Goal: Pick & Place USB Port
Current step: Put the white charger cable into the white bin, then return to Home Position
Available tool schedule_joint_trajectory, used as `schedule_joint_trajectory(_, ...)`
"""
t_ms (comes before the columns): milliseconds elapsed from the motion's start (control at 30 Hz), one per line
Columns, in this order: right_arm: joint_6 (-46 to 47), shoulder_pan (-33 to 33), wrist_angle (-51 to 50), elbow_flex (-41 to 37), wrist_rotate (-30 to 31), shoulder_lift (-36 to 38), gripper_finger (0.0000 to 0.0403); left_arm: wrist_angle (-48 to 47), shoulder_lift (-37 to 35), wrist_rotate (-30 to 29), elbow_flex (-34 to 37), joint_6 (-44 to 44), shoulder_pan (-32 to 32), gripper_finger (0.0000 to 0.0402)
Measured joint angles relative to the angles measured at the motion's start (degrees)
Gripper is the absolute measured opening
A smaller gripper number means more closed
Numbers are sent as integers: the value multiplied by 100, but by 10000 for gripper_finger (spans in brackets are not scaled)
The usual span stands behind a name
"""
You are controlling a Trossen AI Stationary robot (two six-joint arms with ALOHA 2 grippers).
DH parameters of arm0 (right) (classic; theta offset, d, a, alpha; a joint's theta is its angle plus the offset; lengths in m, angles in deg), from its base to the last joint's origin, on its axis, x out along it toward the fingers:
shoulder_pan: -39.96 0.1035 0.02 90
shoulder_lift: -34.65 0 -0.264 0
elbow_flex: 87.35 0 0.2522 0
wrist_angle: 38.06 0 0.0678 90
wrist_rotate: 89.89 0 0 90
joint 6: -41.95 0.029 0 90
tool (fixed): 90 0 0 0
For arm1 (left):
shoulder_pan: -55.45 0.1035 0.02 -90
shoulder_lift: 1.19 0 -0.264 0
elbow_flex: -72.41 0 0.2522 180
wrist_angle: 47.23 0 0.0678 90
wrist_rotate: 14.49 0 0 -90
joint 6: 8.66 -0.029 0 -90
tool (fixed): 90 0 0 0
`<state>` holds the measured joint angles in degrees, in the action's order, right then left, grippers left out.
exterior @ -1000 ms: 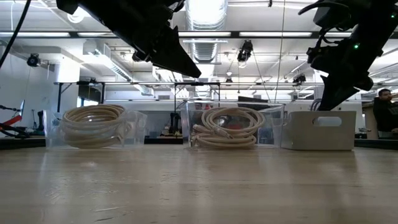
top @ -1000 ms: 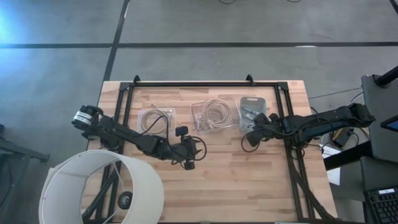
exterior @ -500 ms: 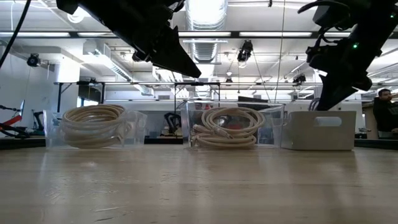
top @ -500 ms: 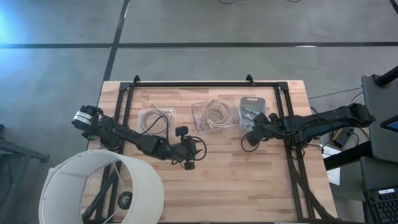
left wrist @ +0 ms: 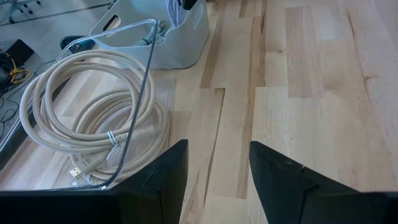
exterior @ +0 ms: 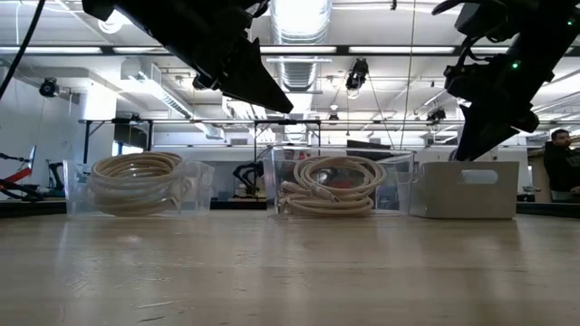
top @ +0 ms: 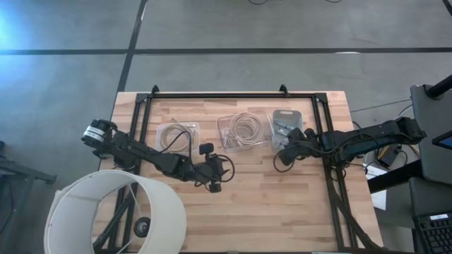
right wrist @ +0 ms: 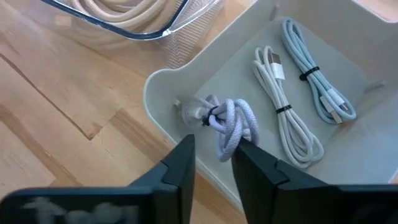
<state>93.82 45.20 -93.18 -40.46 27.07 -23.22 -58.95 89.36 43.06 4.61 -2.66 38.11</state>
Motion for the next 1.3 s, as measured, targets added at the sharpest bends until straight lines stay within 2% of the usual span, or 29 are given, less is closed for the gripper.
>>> schedule_joint_trajectory(167, -2, 0, 22, 0, 1, 0, 122, 0, 0, 0, 0, 0, 0, 175)
schedule_joint_trajectory(367, -312, -4, 20, 0, 21, 2, 134, 0, 0, 0, 0, 0, 0, 175)
schedule_joint_trajectory(767, -1014, -4, -61, 216, 876, 4, 131, 1, 0, 0, 0, 0, 0, 175)
schedule_joint_trajectory(1300, -1258, 0, 2, 341, 885, 9, 120, 0, 0, 0, 0, 0, 1, 175)
